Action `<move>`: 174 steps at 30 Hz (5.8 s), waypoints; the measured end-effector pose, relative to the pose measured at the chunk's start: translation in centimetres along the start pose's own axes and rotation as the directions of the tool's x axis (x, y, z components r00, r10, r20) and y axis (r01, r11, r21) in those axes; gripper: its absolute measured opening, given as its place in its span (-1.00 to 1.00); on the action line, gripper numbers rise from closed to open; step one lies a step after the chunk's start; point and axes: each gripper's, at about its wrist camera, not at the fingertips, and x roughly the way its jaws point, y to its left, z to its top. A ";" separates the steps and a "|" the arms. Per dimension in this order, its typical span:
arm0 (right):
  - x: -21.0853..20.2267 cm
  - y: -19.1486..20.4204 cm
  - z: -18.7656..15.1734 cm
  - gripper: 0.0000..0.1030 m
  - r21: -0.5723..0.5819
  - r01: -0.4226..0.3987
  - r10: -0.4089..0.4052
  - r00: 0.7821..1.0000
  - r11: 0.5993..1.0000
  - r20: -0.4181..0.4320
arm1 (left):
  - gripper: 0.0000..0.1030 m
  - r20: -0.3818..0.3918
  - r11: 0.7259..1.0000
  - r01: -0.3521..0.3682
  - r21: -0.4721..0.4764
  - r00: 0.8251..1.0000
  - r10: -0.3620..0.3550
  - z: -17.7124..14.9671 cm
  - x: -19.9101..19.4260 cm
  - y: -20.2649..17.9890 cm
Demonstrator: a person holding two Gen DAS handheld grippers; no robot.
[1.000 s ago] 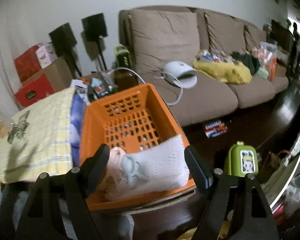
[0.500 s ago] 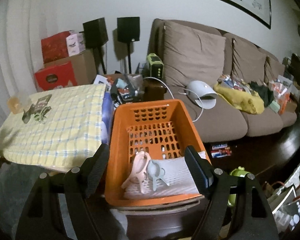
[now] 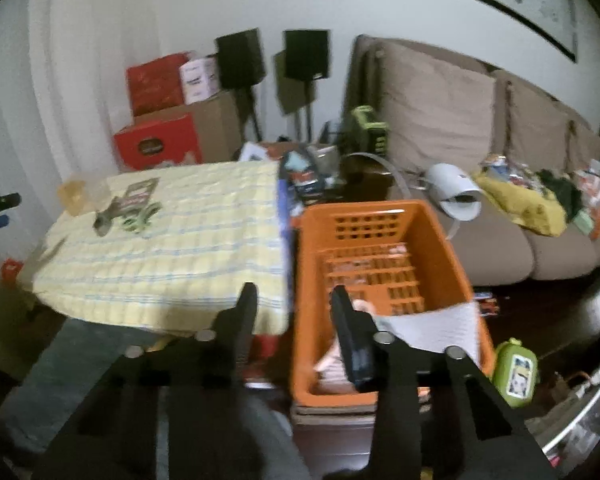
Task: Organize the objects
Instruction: 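Move both open grippers away from the basket toward the table, then grasp the grey metal clip with the left gripper while the right gripper grasps the green clip, then lift the grey metal clip left and green clip right off the table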
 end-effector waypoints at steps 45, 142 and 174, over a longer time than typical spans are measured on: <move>20.1 22.5 4.6 -0.78 -0.146 -0.300 0.253 0.928 0.943 -0.272 | 0.56 -0.218 0.997 -0.053 -0.050 0.975 0.041 -1.4 5.9 8.3; 21.7 27.5 3.5 -0.19 -0.176 -0.266 0.219 0.944 0.948 -0.246 | -0.35 -0.080 0.978 -0.098 0.184 0.990 0.115 -1.3 11.1 0.0; -1.2 20.3 7.5 -0.19 -0.092 -0.224 0.236 0.961 0.970 0.145 | -0.35 0.149 0.942 0.047 0.333 0.984 -0.102 -2.6 -5.6 -11.1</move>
